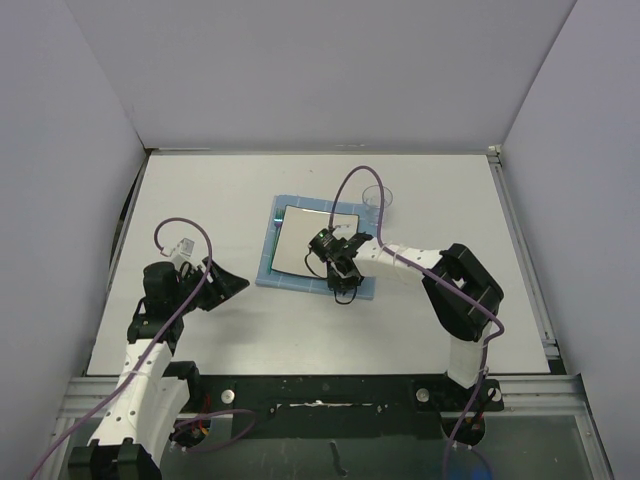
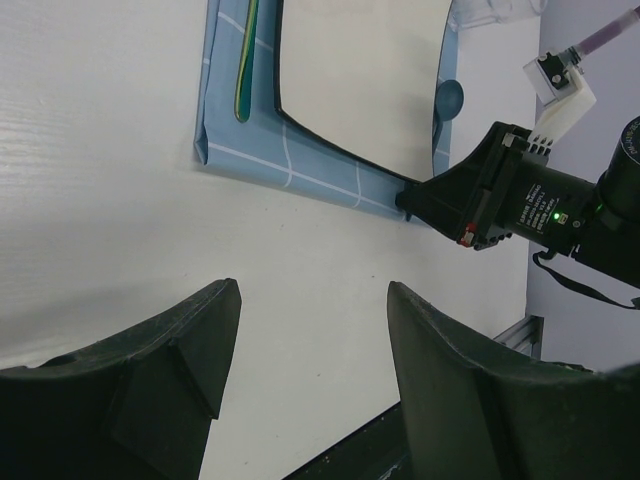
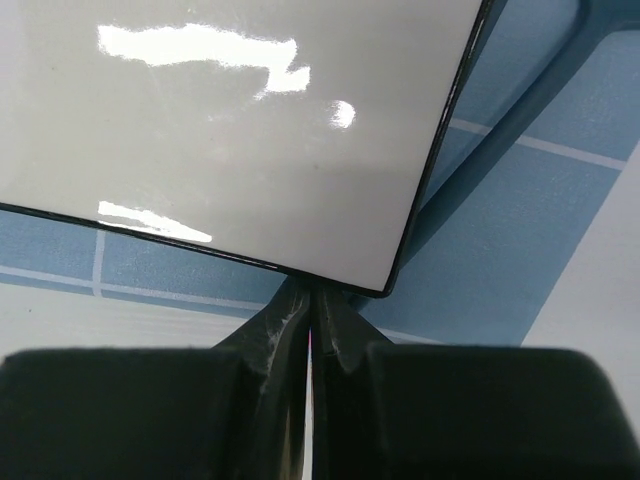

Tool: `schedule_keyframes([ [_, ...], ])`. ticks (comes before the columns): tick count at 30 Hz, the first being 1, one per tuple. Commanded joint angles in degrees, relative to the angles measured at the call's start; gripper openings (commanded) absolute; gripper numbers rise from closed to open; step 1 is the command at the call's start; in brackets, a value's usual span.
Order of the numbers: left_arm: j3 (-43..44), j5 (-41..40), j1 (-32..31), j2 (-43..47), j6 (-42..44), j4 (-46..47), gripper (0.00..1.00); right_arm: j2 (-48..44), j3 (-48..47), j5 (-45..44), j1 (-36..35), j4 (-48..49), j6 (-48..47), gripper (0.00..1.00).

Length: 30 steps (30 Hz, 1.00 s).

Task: Set the dinner table for one person
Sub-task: Adjust the spoon with the napkin, then reset both arms

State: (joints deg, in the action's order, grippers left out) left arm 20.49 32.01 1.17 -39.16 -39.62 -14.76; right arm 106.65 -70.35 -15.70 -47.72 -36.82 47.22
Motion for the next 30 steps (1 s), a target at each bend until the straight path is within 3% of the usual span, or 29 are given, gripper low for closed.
schedule_keyframes([
  [1,0.34,1.12,-0.03,-0.14,0.86,3.69,0.59,-1.5,-1.66,-3.79,-0.1,-1.62,1.78,0.0],
  [30,0.79,1.26,-0.11,1.28,0.5,2.5,0.59,-4.39,2.52,-5.78,1.16,-4.32,5.41,0.0],
])
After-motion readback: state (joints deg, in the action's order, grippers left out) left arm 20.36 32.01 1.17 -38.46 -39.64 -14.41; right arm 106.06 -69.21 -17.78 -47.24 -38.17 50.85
